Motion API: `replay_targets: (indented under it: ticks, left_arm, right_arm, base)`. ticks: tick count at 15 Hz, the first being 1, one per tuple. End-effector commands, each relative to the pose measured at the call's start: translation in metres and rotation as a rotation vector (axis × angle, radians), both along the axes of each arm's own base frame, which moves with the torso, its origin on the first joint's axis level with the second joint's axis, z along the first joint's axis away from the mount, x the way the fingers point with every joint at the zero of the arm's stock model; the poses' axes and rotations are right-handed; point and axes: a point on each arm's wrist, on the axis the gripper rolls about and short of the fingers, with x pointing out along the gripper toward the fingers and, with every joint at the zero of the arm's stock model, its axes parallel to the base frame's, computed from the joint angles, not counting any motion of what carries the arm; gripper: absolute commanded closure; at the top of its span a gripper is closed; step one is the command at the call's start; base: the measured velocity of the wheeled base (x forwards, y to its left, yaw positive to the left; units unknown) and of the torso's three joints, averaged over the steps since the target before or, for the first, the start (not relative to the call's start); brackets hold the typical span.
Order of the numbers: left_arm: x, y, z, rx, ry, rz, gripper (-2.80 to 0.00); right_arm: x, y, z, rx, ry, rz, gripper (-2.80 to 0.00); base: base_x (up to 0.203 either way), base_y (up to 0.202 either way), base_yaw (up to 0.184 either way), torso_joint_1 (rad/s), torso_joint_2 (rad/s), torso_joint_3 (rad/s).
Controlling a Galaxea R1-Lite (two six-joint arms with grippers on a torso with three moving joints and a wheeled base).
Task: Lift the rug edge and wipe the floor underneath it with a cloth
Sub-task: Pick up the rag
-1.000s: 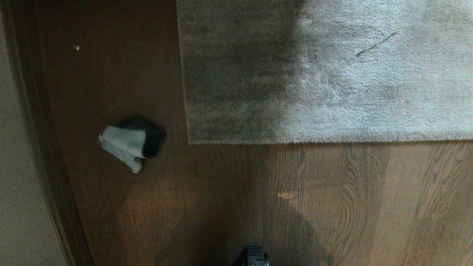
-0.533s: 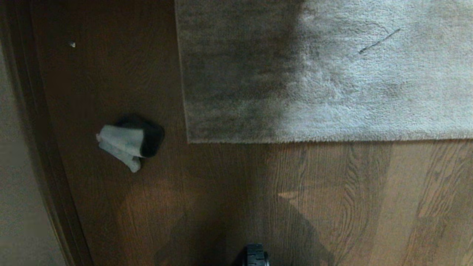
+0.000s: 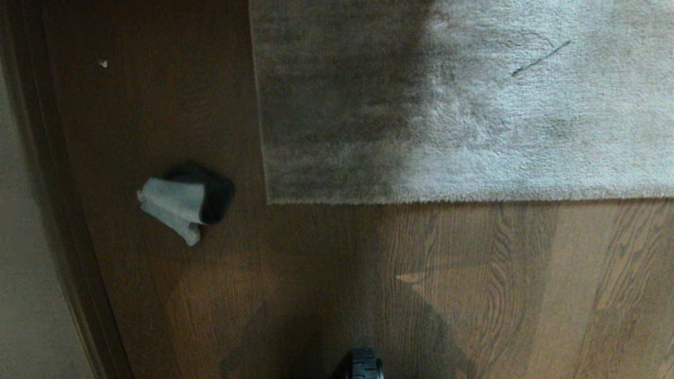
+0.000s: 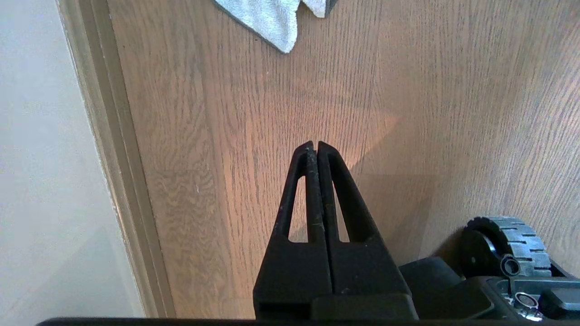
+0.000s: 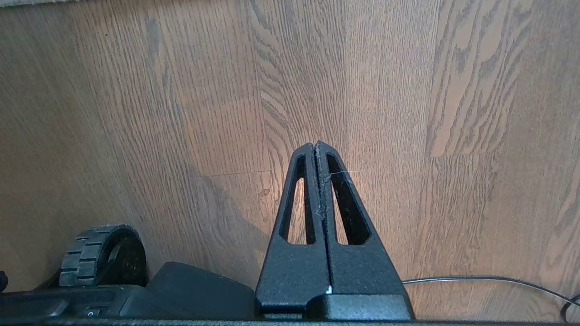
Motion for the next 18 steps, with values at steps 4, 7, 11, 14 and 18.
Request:
replay_targets:
  ticks: [4,7,11,14,18]
  left_arm:
    - [0.0,0.0,0.0,0.0,0.0,0.001,0.0]
    - [0.0,0.0,0.0,0.0,0.0,0.001,0.0]
    - [0.0,0.0,0.0,0.0,0.0,0.001,0.0]
    - [-0.0001,0.0,0.0001,-0.006,0.001,0.001,0.0]
    - [0.004,-0.0001,0.0014,-0.012,0.076,-0.002,0.0]
  right_arm:
    - [0.0,0.0,0.0,0.0,-0.001,-0.001,0.0]
    - [0.0,0.0,0.0,0.0,-0.001,0.001,0.0]
    - [0.0,0.0,0.0,0.0,-0.001,0.0,0.0]
    - [0.0,0.0,0.0,0.0,-0.001,0.0,0.0]
    - [0.0,0.0,0.0,0.0,-0.001,0.001,0.0]
  base:
    - [0.0,0.0,0.0,0.0,0.0,0.0]
    - [0.0,0.0,0.0,0.0,0.0,0.0]
    - [0.0,0.0,0.0,0.0,0.0,0.0]
    - [0.0,0.0,0.0,0.0,0.0,0.0]
    - [0.0,0.0,0.0,0.0,0.0,0.0]
